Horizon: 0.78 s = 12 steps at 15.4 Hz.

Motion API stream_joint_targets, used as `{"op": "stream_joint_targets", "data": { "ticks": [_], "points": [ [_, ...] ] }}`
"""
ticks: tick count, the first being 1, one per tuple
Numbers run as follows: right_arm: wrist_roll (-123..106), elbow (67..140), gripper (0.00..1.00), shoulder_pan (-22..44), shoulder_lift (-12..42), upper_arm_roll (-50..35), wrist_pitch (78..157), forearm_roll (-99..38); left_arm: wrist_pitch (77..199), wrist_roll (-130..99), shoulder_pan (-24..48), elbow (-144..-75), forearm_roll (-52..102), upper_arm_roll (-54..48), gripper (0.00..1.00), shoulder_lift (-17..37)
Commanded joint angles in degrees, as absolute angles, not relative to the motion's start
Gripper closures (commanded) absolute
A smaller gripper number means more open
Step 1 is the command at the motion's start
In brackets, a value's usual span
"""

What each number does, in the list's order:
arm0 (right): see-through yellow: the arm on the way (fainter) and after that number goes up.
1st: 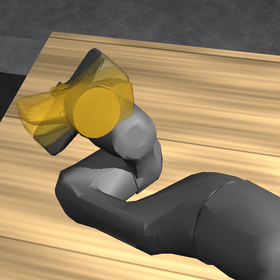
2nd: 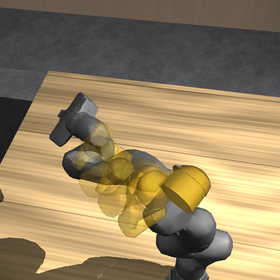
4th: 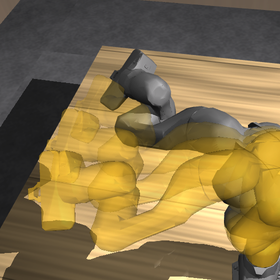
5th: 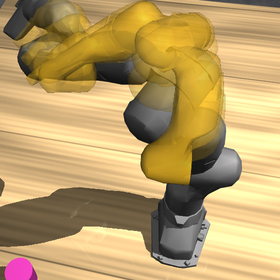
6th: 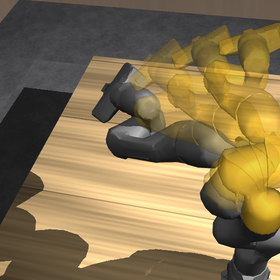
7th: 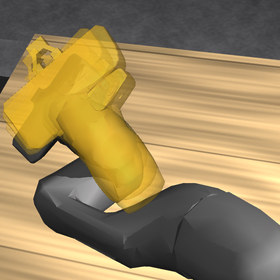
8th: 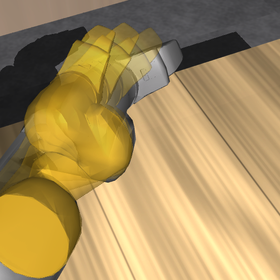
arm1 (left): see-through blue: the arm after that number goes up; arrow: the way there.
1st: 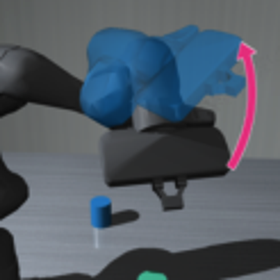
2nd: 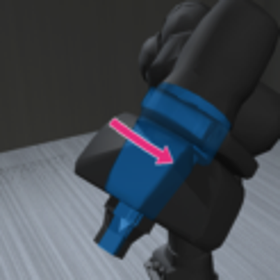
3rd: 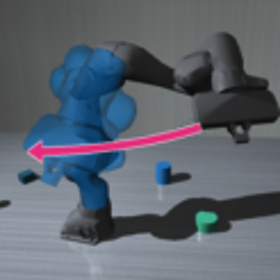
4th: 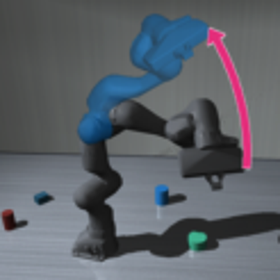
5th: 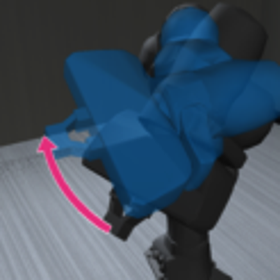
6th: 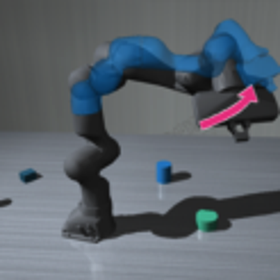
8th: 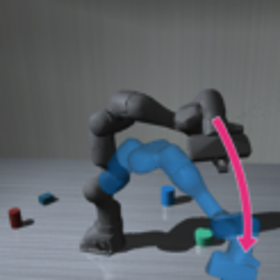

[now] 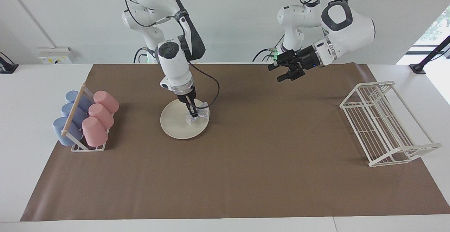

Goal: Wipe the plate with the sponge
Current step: 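Rub the sponge over the plate surface with the right gripper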

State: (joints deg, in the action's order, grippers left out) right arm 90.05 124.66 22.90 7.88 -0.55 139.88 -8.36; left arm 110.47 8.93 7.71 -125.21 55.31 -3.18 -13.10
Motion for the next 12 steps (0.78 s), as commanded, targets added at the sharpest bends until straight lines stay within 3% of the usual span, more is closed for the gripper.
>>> {"op": "stream_joint_targets", "data": {
  "ticks": [1, 7, 12],
  "points": [
    [89.12, 125.42, 1.0, 23.29, 9.58, -1.05, 141.95, -8.26, 110.04, 2.14, 7.21, -121.22, 41.64, -3.6, 0.0, -12.66],
    [86.49, 126.47, 1.0, 21.27, 9.49, -0.97, 141.42, -8.44, 104.61, -5.54, 7.3, -115.24, 13.92, -3.78, 0.0, -11.08],
    [78.59, 130.34, 1.0, 18.2, 8.35, -0.88, 141.42, -8.44, 87.05, -5.36, 6.86, -97.33, 1.77, -3.43, 0.0, -3.09]
  ]
}}
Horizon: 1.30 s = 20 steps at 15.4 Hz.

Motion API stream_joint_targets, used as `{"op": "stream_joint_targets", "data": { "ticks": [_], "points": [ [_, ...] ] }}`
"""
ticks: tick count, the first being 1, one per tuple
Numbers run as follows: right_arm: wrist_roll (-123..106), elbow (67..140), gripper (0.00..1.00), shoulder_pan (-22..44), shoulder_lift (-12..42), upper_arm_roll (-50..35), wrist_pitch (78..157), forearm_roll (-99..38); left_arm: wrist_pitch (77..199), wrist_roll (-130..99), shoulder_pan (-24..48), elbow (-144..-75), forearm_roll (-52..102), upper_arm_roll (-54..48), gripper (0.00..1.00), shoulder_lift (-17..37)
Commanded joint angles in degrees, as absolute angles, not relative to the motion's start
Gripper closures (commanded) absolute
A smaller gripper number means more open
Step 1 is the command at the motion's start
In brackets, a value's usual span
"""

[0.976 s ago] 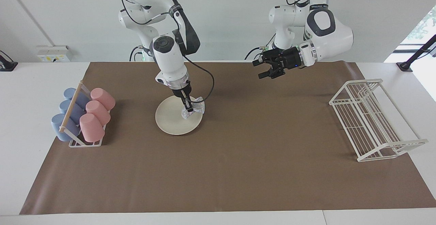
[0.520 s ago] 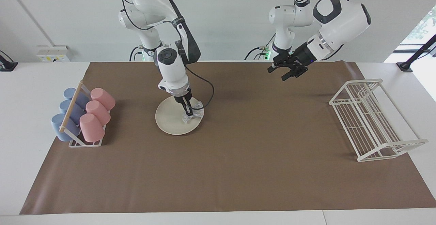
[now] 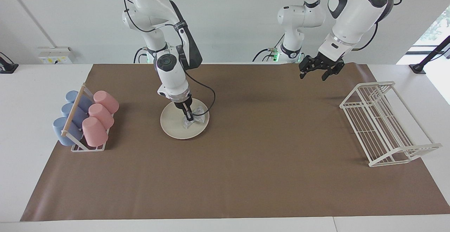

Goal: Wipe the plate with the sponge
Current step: 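Rub the sponge over the plate surface with the right gripper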

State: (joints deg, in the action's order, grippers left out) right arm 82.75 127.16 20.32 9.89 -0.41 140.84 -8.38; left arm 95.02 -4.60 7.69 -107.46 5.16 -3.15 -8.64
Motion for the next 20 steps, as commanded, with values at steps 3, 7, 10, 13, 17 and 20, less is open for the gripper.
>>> {"op": "stream_joint_targets", "data": {
  "ticks": [3, 7, 10, 13, 17, 20],
  "points": [
    [74.81, 130.87, 1.0, 17.58, 8.09, -0.7, 139.93, -8.44, 82.27, -5.45, 7.03, -94.48, -1.41, -3.6, 0.0, -2.02],
    [69.01, 130.78, 1.0, 14.07, 8.09, -0.7, 139.57, -7.74, 82.97, -5.18, 6.59, -95.71, -0.88, -3.78, 0.0, -2.55],
    [64.79, 130.61, 1.0, 11.7, 8.09, -0.7, 139.75, -7.65, 83.93, -5.62, 7.21, -95.98, -0.7, -3.78, 0.0, -2.64],
    [64.77, 130.69, 1.0, 11.51, 8.09, -0.79, 140.01, -7.65, 86.56, -5.8, 7.47, -95.98, -0.7, -3.87, 0.0, -2.46],
    [70.64, 130.78, 1.0, 13.7, 8.0, -1.05, 140.45, -7.91, 86.84, -5.8, 7.47, -96.42, -0.7, -3.96, 0.0, -2.64],
    [79.77, 130.78, 1.0, 18.79, 8.17, -1.05, 140.8, -8.61, 86.57, -5.54, 7.3, -96.59, -0.62, -3.96, 0.0, -2.72]
  ]
}}
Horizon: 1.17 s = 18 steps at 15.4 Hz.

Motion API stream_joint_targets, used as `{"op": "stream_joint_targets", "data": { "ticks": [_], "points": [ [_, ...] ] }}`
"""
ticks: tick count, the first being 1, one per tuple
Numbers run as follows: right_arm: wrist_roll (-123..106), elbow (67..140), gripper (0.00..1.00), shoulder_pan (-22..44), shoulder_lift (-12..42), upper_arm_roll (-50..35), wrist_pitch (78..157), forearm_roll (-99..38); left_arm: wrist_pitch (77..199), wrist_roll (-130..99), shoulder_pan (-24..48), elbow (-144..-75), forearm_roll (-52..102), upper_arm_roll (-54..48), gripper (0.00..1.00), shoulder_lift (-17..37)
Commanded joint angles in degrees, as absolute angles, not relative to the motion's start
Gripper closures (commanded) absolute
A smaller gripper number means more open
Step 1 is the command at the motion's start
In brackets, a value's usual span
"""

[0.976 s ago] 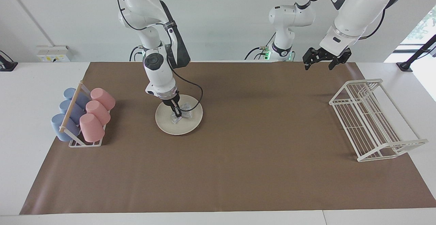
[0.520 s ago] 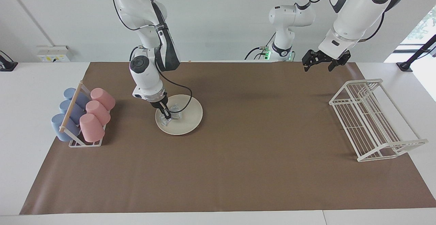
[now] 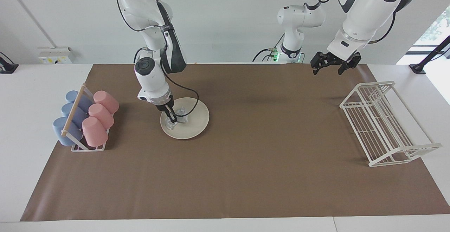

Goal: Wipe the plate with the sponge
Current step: 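Rub the sponge over the plate surface with the right gripper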

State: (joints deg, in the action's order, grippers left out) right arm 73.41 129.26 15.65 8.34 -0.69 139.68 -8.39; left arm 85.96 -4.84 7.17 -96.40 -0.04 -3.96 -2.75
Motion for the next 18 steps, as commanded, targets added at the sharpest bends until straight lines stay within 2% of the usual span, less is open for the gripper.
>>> {"op": "stream_joint_targets", "data": {
  "ticks": [1, 8, 10, 14, 18],
  "points": [
    [83.02, 130.78, 1.0, 20.2, 8.26, -1.05, 142.02, -8.61, 86.31, -5.02, 6.95, -96.59, -0.62, -3.96, 0.0, -2.72],
    [88.69, 130.87, 1.0, 22.77, 8.26, -1.06, 143.09, -8.7, 86.13, -5.45, 4.05, -96.59, -0.62, -3.52, 0.0, -2.72],
    [85.01, 130.87, 1.0, 21.37, 8.35, -0.97, 142.91, -8.7, 86.13, -5.45, 3.69, -96.5, -0.62, -3.52, 0.0, -3.16],
    [71.22, 130.87, 1.0, 14.61, 8.52, -0.88, 142.3, -8.61, 86.13, -5.45, 3.6, -96.5, -0.7, -3.52, 0.0, -3.87],
    [68.46, 130.87, 1.0, 13.36, 8.53, -0.97, 142.21, -8.61, 86.13, -5.45, 3.6, -96.5, -0.62, -3.52, 0.0, -3.87]
  ]
}}
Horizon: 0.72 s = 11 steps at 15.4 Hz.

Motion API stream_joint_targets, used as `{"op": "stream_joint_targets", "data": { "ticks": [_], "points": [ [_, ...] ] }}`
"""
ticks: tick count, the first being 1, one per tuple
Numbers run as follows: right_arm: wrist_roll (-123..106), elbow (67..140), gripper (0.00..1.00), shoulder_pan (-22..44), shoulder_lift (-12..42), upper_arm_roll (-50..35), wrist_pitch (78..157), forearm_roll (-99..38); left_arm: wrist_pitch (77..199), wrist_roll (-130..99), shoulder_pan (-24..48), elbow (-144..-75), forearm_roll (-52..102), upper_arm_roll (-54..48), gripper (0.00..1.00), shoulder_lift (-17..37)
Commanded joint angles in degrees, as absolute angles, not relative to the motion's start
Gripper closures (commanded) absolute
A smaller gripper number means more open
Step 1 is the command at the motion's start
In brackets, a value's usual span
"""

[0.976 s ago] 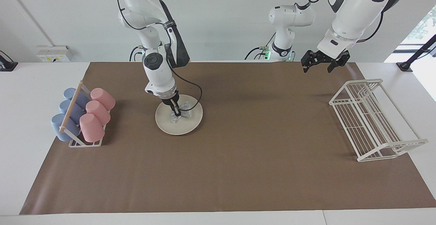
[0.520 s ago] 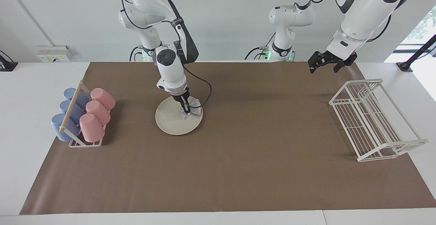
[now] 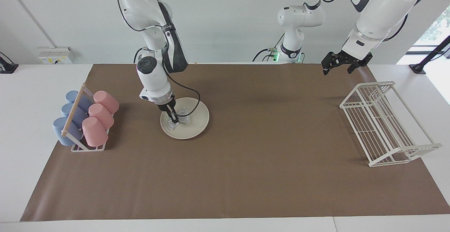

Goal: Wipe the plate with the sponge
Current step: 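Rub the sponge over the plate surface with the right gripper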

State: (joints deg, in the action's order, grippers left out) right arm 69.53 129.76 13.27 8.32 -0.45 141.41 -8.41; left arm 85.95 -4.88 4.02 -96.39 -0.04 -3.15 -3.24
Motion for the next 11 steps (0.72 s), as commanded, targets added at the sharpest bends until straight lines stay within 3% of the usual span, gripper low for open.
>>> {"op": "stream_joint_targets", "data": {
  "ticks": [1, 7, 11],
  "points": [
    [68.9, 130.87, 1.0, 13.79, 8.53, -0.97, 142.12, -8.61, 86.13, -5.45, 3.6, -96.5, -0.62, -3.52, 0.0, -3.87],
    [85.31, 131.22, 1.0, 21.61, 8.26, -1.14, 143.17, -8.61, 86.13, -5.45, 3.6, -96.5, -0.7, -3.52, 0.0, -3.87],
    [86.83, 130.44, 1.0, 22.24, 8.44, -1.05, 142.48, -8.61, 86.13, -5.45, 3.6, -96.5, -0.62, -3.52, 0.0, -3.87]
  ]
}}
